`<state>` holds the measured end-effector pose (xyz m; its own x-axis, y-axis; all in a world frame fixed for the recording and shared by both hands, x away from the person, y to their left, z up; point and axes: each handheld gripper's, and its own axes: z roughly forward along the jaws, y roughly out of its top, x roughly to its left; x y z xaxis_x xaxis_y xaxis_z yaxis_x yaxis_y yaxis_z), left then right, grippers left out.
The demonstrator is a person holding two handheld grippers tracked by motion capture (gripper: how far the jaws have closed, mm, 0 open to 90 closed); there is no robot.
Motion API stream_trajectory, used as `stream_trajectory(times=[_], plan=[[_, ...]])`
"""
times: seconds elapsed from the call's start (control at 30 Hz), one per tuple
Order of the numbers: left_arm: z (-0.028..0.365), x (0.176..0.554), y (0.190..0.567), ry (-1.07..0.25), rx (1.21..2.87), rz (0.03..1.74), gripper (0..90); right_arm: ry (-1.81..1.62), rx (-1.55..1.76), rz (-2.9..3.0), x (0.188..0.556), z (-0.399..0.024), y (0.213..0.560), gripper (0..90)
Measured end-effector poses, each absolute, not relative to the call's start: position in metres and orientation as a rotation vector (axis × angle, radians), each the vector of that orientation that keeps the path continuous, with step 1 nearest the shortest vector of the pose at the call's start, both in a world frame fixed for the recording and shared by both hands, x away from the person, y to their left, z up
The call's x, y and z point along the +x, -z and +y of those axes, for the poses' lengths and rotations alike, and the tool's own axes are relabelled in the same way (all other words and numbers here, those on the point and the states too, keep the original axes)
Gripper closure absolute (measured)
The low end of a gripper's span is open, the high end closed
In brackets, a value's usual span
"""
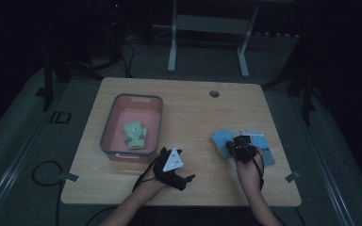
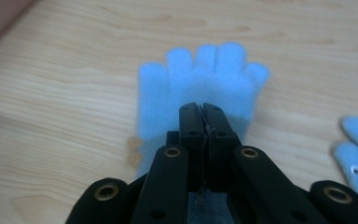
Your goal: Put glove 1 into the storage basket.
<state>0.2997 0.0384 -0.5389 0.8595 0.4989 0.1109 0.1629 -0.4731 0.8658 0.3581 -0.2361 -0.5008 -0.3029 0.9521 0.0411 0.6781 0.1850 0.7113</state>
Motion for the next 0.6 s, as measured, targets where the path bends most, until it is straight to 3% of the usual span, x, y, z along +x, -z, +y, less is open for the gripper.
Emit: stream_trajectory(times=[0.37, 0.6], plan=[[0.039, 0.298, 0.542, -0.446, 2.062, 0.480, 2.2, -0.842, 1.612, 2.066, 0.358, -0.218, 0.537, 86.2], [0.043, 0.298, 0.544, -0.440, 2.048, 0.486, 2.2, -0.884, 1.576, 2.108, 0.357, -0.222, 0.533, 71.5]])
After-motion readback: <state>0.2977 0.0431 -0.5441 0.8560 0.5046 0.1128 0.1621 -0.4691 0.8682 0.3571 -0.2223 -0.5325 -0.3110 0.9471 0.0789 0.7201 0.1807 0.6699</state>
